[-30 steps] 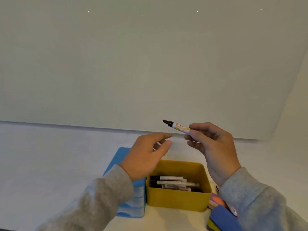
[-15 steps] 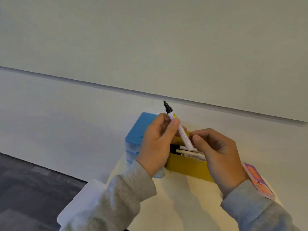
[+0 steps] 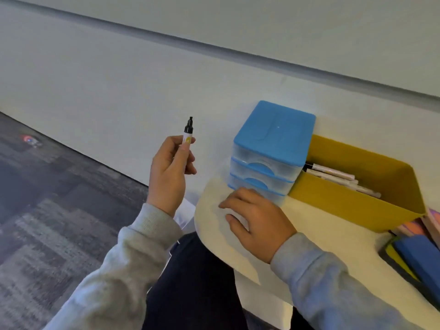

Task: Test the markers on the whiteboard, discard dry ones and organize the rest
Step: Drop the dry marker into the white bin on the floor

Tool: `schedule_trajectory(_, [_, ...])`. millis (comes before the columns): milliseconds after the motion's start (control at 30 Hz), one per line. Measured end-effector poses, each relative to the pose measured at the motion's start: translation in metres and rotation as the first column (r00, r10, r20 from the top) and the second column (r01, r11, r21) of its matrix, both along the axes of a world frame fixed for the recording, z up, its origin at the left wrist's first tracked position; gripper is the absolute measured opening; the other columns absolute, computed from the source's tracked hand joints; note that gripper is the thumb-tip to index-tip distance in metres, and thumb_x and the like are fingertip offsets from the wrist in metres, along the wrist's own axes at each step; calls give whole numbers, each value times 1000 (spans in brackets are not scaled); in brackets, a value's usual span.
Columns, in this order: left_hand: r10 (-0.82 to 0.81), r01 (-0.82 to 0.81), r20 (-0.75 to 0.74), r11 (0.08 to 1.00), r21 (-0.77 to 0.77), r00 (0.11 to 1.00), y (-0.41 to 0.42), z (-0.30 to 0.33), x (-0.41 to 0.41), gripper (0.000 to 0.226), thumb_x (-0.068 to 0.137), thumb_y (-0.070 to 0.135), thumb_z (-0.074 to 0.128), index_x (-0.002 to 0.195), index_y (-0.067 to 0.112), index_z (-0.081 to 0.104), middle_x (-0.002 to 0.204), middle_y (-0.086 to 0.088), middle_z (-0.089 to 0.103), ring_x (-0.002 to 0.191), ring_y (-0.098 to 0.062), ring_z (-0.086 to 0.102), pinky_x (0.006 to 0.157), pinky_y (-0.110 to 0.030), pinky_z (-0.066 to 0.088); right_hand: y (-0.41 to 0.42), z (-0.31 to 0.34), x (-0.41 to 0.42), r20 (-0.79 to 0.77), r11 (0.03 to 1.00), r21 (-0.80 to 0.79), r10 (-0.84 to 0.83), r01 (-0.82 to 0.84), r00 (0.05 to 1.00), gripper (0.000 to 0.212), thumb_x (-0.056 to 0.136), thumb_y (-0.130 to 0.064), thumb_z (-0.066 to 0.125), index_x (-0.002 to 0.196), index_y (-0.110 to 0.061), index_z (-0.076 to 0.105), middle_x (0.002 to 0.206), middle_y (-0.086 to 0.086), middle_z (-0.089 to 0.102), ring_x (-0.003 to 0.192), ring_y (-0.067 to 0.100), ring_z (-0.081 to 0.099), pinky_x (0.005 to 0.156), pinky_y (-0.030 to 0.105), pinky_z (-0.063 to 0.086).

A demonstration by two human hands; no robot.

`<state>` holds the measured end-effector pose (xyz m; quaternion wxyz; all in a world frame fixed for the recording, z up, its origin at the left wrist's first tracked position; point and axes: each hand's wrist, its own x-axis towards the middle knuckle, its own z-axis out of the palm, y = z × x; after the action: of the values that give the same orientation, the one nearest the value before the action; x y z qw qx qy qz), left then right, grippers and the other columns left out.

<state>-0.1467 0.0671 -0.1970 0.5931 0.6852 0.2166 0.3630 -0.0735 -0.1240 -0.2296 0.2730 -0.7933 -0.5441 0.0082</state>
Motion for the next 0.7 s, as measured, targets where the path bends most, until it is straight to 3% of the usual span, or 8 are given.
schedule_trajectory(133, [39, -58, -207, 994, -88, 977, 40, -59, -7, 18, 102, 23, 51, 113, 19, 65, 87, -3, 60, 65, -13, 55, 67, -29, 49, 38, -23, -7, 2, 992, -123, 23, -23, 1000, 34, 89, -27, 58, 121, -19, 69, 126, 3, 61, 112, 27, 57, 96, 42, 51])
schedule_trajectory(267, [-12, -25, -452, 997, -76, 892, 69, -123, -2, 25, 102, 39, 52, 114, 20, 63, 96, -4, 67, 71, -13, 64, 76, -32, 53, 55, -36, -10, 20, 993, -120, 7, -5, 1000, 33, 92, -30, 55, 122, -21, 67, 138, 3, 55, 124, 24, 50, 102, 41, 43])
schedule_trajectory(367, [-24, -31, -630, 997, -76, 776, 84, -178, 0, 29, 102, 41, 51, 116, 19, 62, 95, -3, 69, 74, -15, 67, 80, -35, 54, 57, -40, -9, 21, 994, -110, 9, -6, 1000, 33, 93, -30, 55, 123, -21, 66, 139, 2, 54, 127, 22, 48, 104, 40, 42])
schedule_trajectory(500, [-75, -63, -826, 989, -133, 558, 90, -252, -6, 27, 99, 48, 52, 103, 23, 62, 87, -2, 68, 78, -21, 66, 70, -27, 45, 60, -40, -6, 33, 994, -111, 5, -1, 999, 34, 93, -30, 55, 124, -21, 66, 139, 2, 55, 129, 23, 48, 104, 42, 42])
schedule_trajectory(567, [-103, -67, -873, 986, -152, 476, 90, -291, -19, 25, 96, 49, 57, 95, 24, 61, 87, -5, 69, 84, -26, 68, 76, -30, 52, 60, -39, -6, 37, 993, -117, 3, 2, 999, 33, 93, -29, 56, 123, -21, 66, 139, 3, 55, 129, 24, 48, 104, 43, 42])
schedule_trajectory(700, [-121, -70, -929, 985, -155, 350, 92, -342, -44, 27, 95, 43, 62, 105, 18, 66, 99, -12, 73, 95, -32, 68, 84, -35, 54, 62, -39, -5, 38, 991, -133, 4, 1, 999, 33, 93, -29, 57, 123, -19, 67, 140, 4, 55, 129, 25, 49, 103, 45, 41])
